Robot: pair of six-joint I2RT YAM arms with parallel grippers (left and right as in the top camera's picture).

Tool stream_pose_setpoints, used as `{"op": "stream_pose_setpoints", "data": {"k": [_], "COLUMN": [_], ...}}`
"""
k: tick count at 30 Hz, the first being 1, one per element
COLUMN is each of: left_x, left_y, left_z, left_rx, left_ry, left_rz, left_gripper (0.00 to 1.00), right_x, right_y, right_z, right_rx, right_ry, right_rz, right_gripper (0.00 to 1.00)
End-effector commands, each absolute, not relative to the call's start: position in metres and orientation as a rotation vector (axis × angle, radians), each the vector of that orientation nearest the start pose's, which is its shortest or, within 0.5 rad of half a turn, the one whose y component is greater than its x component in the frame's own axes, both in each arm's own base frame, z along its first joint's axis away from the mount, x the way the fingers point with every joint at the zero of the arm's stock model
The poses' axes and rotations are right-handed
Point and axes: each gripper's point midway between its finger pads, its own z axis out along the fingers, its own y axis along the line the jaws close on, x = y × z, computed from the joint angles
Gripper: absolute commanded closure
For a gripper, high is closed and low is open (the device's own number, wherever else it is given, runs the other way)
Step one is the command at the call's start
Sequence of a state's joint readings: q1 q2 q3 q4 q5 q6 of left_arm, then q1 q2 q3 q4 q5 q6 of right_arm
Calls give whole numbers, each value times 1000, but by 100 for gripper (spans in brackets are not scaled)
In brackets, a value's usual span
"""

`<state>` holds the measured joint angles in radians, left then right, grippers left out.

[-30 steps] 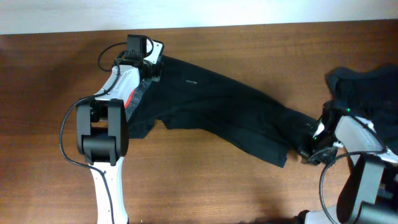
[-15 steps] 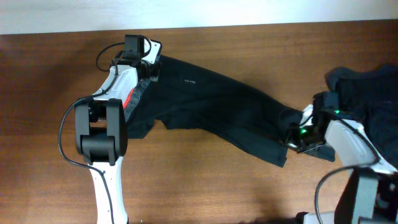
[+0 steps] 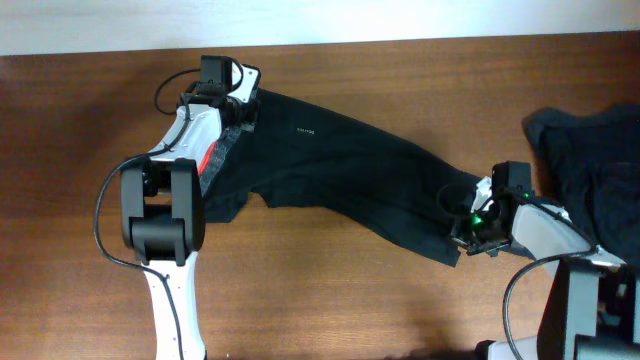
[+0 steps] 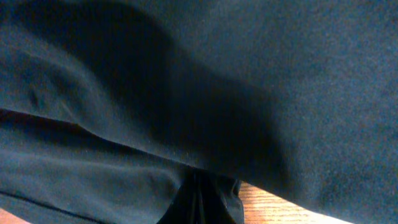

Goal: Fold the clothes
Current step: 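Pull the pants apart with both grippers to stretch them flat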

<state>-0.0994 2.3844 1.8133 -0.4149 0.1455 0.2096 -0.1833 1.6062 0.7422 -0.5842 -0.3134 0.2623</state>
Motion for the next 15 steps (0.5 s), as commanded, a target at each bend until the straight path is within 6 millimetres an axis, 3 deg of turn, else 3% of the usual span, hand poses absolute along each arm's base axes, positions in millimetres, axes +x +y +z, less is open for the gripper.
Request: {"op": "stream_pose_setpoints", "data": {"k": [1, 4, 7, 10, 15], "left_x": [569, 570, 571, 572, 573], "left_y": [-73, -64, -51, -42, -48], "left_z": [-23, -24, -24, -23, -20], "left_rx": [449, 429, 399, 379, 386], "left_ry": [2585, 2591, 2595, 2595, 2573], "left_rz": [-129, -126, -118, -127, -218], "left_gripper": [96, 96, 96, 96, 96], "right_x": [221, 200, 192, 196, 211], "right_y": [-22, -55, -82, -99, -113], "right_z": [-42, -36, -24, -12, -6], "right_rx": [848, 1042, 1158, 1248, 1265], "right_ry": [3059, 3072, 3054, 3011, 2938], "right_rz": [191, -41, -156, -161, -157], "right_gripper": [96, 96, 96, 96, 96]}}
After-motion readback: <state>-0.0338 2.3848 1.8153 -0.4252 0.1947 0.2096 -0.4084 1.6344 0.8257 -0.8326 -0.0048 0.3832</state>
